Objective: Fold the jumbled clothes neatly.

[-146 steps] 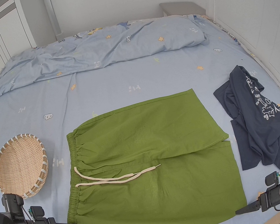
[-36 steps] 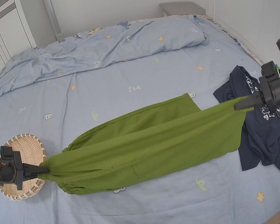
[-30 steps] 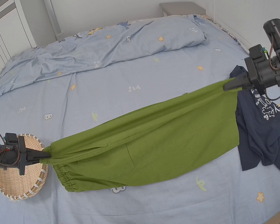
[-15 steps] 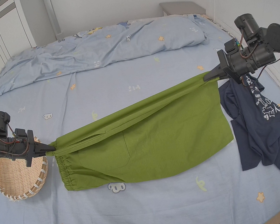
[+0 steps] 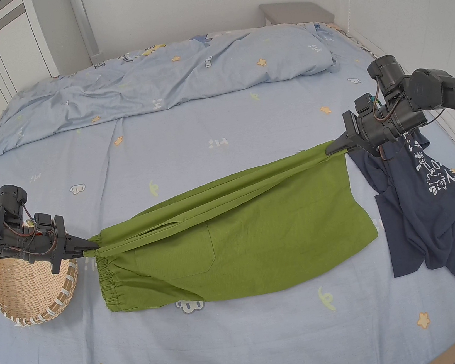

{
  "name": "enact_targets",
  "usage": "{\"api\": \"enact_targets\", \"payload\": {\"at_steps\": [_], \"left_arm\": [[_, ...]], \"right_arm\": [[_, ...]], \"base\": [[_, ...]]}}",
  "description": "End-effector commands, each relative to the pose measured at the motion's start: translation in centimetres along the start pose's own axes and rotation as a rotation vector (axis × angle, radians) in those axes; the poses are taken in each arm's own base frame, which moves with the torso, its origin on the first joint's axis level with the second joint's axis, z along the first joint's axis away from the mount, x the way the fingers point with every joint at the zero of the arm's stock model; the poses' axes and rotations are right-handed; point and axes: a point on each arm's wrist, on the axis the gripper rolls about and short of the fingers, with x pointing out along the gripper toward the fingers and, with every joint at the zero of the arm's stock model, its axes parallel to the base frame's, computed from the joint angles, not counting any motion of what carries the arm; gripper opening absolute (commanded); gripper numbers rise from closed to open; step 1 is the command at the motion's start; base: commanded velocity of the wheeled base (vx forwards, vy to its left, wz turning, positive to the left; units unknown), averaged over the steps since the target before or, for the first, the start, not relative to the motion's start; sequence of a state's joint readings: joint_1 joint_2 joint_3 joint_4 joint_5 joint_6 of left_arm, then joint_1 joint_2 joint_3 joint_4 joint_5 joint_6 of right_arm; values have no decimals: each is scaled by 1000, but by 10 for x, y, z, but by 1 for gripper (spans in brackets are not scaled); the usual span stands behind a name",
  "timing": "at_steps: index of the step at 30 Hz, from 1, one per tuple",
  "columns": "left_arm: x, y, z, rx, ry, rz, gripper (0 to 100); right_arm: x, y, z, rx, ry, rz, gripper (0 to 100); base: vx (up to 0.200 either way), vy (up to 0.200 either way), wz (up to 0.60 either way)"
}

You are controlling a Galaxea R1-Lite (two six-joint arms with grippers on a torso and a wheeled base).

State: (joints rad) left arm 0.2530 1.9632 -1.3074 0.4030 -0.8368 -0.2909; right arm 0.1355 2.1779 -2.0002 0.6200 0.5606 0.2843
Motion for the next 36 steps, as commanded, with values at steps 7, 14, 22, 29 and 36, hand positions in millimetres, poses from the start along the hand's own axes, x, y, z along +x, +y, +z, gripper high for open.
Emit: {"api": "enact_targets", "payload": {"at_steps": [7, 14, 22, 29, 36], "left_arm": [[8, 1, 4, -1, 13, -2, 100], [9, -7, 6, 18, 15, -11, 100], [9, -44, -10, 87, 37, -48, 100], [4, -55, -13, 48, 30, -61, 100], [30, -58, -15, 30, 94, -68, 100]], "right_arm": [[18, -8, -1, -31, 16, 6, 100], [23, 3, -3, -59, 18, 29, 100], [28, 15, -6, -81, 29, 47, 100], [26, 17, -7, -82, 29, 47, 100], [22, 19, -5, -86, 16, 48, 100]], "base": [[0, 0, 0], [0, 0, 0], [0, 0, 0], [0, 0, 0], [0, 0, 0]]}}
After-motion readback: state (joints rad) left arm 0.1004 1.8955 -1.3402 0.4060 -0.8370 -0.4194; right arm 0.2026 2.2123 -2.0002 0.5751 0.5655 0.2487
